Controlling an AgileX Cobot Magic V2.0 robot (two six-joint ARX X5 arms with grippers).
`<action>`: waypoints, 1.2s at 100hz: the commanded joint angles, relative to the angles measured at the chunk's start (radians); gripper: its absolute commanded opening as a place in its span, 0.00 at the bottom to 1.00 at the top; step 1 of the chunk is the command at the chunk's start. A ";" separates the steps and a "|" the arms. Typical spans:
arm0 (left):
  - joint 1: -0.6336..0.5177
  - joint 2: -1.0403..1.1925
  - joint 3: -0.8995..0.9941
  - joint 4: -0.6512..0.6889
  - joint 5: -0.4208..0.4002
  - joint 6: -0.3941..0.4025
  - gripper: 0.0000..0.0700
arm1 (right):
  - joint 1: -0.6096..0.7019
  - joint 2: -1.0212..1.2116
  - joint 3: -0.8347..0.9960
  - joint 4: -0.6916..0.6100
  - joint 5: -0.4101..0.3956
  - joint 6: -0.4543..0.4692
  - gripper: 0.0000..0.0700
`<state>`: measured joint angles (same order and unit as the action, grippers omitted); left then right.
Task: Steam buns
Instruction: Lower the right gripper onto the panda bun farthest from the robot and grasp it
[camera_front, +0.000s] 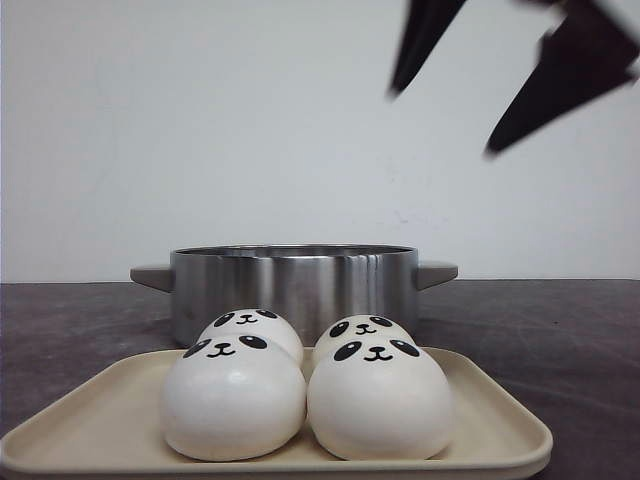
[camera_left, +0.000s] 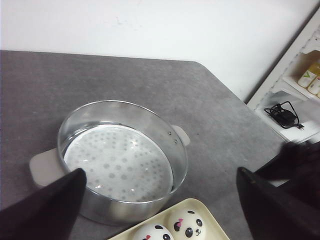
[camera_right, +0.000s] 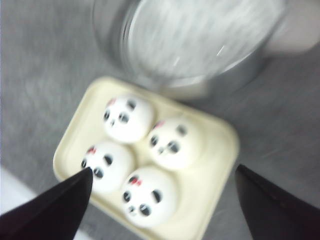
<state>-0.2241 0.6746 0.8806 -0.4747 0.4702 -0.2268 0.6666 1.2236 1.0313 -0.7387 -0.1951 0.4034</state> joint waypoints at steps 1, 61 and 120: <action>-0.011 0.006 0.011 0.011 -0.010 0.014 0.84 | 0.021 0.080 0.014 0.008 0.021 0.065 0.72; -0.092 0.006 0.011 0.009 -0.061 0.020 0.84 | 0.068 0.455 0.014 0.176 0.012 0.140 0.69; -0.116 0.006 0.011 -0.033 -0.109 0.032 0.84 | 0.076 0.465 0.016 0.162 0.089 0.135 0.01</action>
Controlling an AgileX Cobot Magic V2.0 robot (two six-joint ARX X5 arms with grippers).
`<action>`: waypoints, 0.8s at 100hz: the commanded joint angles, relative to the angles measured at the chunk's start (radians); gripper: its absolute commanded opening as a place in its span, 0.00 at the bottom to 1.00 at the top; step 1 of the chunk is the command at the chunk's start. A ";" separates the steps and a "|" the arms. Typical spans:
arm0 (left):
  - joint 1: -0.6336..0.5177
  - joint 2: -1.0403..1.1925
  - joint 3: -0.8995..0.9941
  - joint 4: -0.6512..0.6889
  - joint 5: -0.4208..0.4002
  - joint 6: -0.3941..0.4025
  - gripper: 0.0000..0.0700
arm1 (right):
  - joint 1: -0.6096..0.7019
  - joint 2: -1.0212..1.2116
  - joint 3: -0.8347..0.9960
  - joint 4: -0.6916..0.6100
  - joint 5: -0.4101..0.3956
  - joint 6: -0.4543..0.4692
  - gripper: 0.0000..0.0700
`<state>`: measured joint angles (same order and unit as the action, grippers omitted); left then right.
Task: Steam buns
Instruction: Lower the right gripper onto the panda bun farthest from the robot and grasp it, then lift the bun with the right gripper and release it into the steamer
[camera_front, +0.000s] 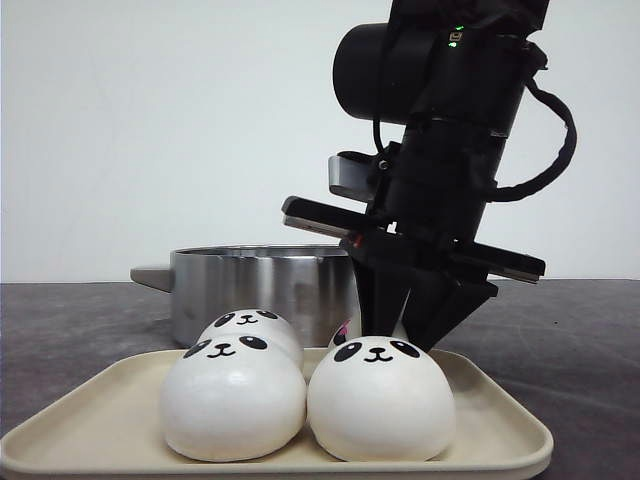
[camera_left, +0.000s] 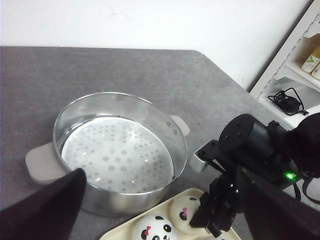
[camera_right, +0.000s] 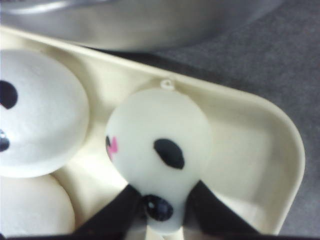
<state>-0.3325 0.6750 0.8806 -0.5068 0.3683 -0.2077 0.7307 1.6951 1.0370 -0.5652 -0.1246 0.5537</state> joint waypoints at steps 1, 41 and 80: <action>-0.009 0.006 0.011 -0.003 -0.009 0.013 0.84 | 0.014 -0.014 0.011 -0.012 0.017 -0.018 0.01; -0.030 0.006 0.011 -0.017 -0.010 0.013 0.84 | 0.090 -0.358 0.339 -0.049 0.188 -0.112 0.01; -0.049 0.006 0.011 -0.017 -0.035 0.013 0.84 | -0.064 -0.006 0.778 -0.141 0.202 -0.255 0.01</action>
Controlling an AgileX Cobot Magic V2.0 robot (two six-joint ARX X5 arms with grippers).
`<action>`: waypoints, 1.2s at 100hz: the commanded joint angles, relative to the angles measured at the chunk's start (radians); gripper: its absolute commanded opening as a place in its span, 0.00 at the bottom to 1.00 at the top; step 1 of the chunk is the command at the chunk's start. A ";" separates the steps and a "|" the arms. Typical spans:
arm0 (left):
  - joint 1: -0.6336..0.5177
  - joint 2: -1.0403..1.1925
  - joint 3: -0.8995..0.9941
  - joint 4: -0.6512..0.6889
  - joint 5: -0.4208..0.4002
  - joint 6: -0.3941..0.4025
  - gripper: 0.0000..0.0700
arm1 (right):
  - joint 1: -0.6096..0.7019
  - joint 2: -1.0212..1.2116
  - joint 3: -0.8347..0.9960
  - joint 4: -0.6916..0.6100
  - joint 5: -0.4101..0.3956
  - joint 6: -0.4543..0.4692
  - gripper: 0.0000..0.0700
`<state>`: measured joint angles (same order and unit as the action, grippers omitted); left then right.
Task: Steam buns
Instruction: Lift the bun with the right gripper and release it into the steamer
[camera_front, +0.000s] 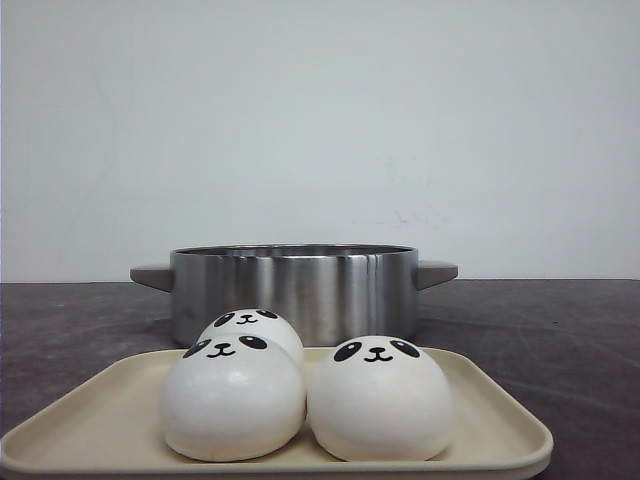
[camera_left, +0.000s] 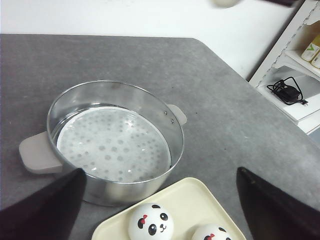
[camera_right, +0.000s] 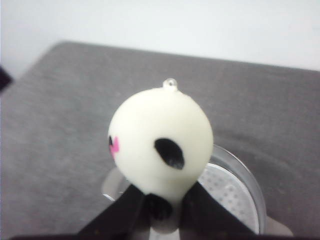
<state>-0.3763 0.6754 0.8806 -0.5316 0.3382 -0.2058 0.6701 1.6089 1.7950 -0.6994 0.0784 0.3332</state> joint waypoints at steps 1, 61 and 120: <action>-0.005 0.006 0.011 0.008 -0.005 0.011 0.84 | -0.005 0.091 0.020 -0.005 -0.001 -0.035 0.01; -0.015 0.006 0.011 -0.002 -0.005 0.003 0.84 | -0.087 0.529 0.019 -0.013 0.002 0.032 0.02; -0.030 0.010 0.011 -0.036 -0.004 0.002 0.82 | -0.097 0.416 0.095 -0.138 0.002 0.022 0.33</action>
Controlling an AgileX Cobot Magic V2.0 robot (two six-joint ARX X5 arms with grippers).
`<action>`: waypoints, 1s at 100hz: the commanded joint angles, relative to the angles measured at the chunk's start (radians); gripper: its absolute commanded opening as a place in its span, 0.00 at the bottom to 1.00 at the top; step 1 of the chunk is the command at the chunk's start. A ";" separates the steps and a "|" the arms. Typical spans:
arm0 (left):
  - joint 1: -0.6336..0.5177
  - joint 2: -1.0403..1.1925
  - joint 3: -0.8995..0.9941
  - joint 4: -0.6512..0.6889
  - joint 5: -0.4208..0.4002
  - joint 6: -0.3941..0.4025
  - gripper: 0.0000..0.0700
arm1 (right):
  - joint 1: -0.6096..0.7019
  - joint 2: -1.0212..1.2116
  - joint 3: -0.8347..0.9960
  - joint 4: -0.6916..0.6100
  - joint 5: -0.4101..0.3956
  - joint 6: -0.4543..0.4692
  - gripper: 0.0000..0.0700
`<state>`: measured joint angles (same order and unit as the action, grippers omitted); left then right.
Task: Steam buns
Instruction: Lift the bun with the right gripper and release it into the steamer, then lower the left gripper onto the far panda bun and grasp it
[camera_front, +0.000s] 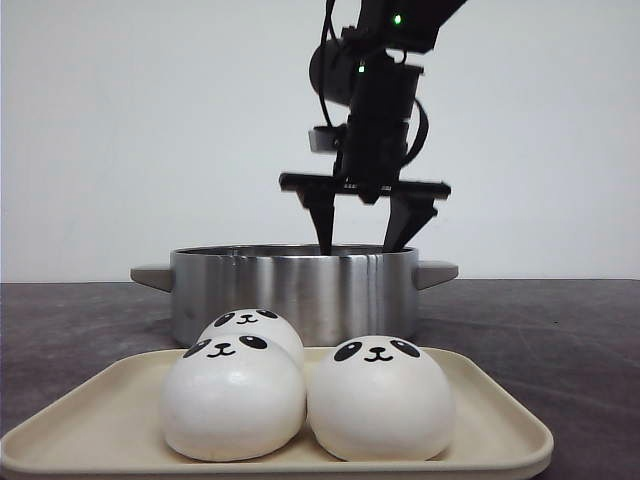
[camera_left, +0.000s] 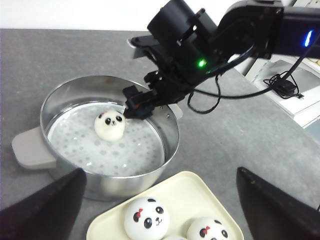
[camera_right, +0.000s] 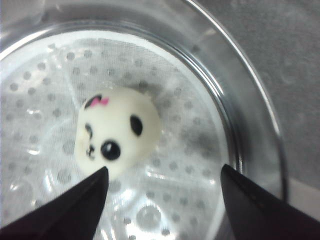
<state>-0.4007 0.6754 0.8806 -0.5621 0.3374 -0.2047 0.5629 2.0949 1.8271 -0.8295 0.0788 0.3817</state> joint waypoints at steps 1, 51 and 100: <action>-0.006 0.011 0.011 -0.009 -0.003 0.001 0.81 | 0.011 -0.080 0.066 -0.011 0.001 -0.034 0.27; -0.220 0.415 0.011 -0.039 -0.011 -0.065 0.73 | 0.272 -0.808 0.073 -0.043 0.201 -0.134 0.01; -0.303 0.842 0.011 0.158 -0.165 -0.185 0.75 | 0.306 -0.981 0.073 -0.136 0.270 -0.119 0.01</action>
<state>-0.6941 1.4872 0.8806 -0.4347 0.1780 -0.3592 0.8577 1.1007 1.8851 -0.9588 0.3450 0.2584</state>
